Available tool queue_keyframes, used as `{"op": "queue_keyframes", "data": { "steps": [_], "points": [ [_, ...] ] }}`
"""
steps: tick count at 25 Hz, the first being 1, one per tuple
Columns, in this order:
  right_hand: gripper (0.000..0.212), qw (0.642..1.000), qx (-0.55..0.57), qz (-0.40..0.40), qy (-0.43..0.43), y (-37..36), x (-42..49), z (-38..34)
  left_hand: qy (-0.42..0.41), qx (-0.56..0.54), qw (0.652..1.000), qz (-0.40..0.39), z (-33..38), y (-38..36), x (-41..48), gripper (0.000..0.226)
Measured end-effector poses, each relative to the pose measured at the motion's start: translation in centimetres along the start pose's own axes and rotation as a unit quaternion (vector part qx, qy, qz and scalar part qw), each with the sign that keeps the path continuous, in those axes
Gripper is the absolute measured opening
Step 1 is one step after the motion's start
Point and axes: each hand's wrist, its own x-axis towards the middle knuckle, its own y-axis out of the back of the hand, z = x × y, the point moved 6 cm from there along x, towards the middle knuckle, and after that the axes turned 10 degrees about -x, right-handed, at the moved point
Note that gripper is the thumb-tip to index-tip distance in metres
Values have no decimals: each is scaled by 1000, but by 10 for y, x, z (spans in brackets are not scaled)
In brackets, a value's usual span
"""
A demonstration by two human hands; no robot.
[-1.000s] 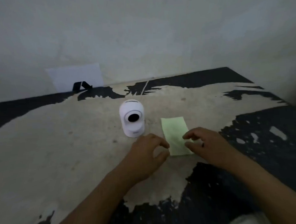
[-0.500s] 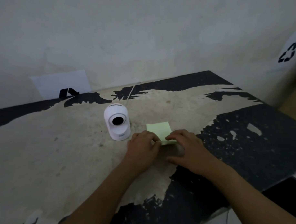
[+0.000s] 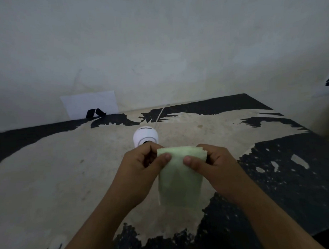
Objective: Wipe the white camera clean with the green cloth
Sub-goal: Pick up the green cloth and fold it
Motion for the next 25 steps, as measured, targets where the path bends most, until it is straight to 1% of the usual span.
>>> {"op": "queue_keyframes", "data": {
  "steps": [2, 5, 8, 10, 12, 13, 15, 16, 19, 21, 23, 25],
  "points": [
    [24, 1000, 18, -7, 6, -6, -1, -4, 0, -6, 1000, 16, 0, 8, -4, 13],
    [9, 999, 33, 4, 18, -13, 1, -12, 5, -15, 1000, 22, 1, 17, -7, 17],
    [17, 999, 46, 21, 15, -18, 4, -16, 1, -36, 999, 26, 3, 22, -8, 23],
    [19, 998, 61, 26, 16, -21, 6, -19, 7, -66, 997, 30, 1, 24, -8, 27],
    [17, 997, 78, 28, 10, -24, 9, -21, 42, -133, 990, 16, -10, 22, -10, 20],
    [16, 996, 80, 29, 5, -25, 11, -21, 77, -172, 982, -6, -19, 17, -12, 16],
    [15, 997, 71, 30, 0, -26, 15, -21, 145, -229, 961, -52, -38, 6, -19, 30],
    [15, 998, 62, 30, -1, -27, 18, -20, 167, -242, 954, -59, -47, 2, -23, 33],
    [15, 999, 25, 21, 1, -26, 25, -18, 224, -286, 931, -27, -68, -4, -32, 31],
    [11, 1000, -3, 10, 11, -27, 28, -17, 251, -311, 917, -12, -77, -4, -36, 31],
    [12, 999, -31, -16, 33, -30, 28, -19, 274, -347, 897, -4, -83, -4, -39, 32],
    [19, 991, -87, -60, 78, -35, 23, -22, 298, -387, 872, 16, -90, -1, -41, 31]
  ]
}}
